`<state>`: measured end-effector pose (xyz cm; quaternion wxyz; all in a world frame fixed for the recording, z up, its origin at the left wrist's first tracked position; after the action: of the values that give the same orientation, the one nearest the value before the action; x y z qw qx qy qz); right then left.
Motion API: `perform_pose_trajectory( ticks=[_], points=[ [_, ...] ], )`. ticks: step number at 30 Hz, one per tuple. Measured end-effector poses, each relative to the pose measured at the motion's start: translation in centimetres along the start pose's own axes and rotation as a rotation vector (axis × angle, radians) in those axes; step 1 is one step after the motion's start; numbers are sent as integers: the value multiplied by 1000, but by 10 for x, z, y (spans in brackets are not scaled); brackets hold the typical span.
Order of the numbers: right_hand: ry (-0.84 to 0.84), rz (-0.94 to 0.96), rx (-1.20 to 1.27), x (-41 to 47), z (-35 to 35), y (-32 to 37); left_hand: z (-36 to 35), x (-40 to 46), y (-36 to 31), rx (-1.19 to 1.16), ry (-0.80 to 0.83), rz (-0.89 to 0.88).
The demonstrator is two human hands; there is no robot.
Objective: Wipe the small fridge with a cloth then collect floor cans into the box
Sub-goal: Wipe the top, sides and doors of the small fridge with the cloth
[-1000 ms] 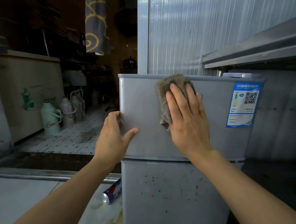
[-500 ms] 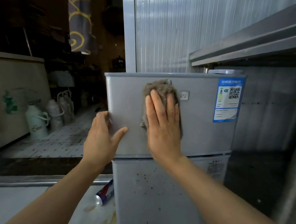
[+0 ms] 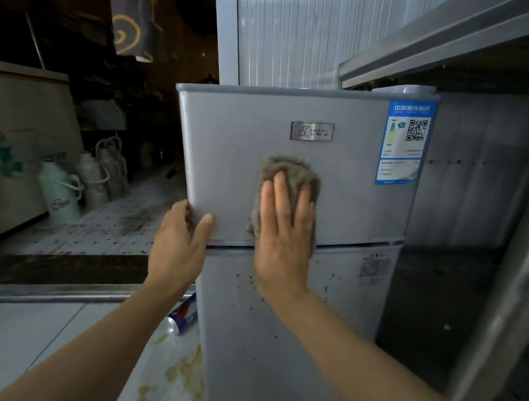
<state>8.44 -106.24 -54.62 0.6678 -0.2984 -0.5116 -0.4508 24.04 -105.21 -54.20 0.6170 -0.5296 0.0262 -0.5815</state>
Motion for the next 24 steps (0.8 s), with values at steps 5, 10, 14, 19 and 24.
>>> perform_pose_trajectory(
  ticks=[5, 10, 14, 19, 24],
  points=[
    [60, 270, 41, -6, 3, -27, -3, -8, 11, 58, -23, 38],
    [-24, -166, 9, -21, 31, -137, -3, -9, 10, 79, -35, 39],
    [-98, -539, 226, -22, 32, -174, -5, -12, 9, 70, -56, 54],
    [-94, -713, 319, -69, 17, -167, -6, -13, 10, 49, -42, 42],
    [-31, -729, 318, -77, 12, -169, -7, -13, 11, 32, -36, 23]
  ],
)
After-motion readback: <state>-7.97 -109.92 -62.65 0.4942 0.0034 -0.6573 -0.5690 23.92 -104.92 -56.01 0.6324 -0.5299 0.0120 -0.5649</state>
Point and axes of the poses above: each hand's wrist, its own x-axis towards the middle knuckle, its own z-axis out of the back of the hand, y = z × x, the point moved 5 cm from there along x, towards the middle knuckle
